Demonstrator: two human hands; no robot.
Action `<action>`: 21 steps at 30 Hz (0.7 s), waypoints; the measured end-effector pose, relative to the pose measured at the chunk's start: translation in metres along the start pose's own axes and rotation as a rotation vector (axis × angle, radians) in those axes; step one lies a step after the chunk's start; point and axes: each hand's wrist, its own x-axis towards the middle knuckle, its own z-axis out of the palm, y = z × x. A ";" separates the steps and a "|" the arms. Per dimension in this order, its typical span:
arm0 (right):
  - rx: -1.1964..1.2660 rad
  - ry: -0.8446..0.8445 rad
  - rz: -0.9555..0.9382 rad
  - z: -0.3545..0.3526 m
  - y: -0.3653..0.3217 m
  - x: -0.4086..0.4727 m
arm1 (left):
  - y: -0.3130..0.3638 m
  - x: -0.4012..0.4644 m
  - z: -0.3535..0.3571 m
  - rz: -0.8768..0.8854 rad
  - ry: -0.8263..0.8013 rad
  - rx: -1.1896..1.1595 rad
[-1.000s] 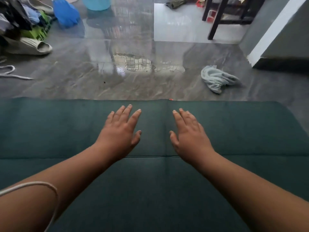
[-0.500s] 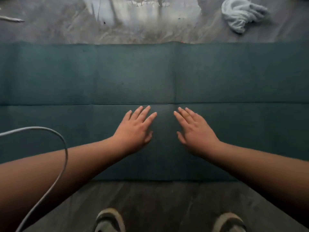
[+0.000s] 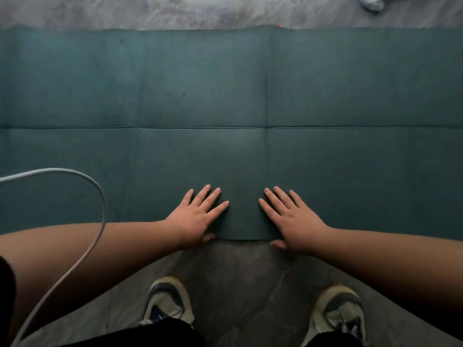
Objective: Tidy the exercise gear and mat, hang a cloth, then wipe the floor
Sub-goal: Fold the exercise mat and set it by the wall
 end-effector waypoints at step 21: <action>-0.247 0.562 0.014 -0.071 0.026 -0.007 | -0.009 -0.010 -0.084 0.111 0.428 0.016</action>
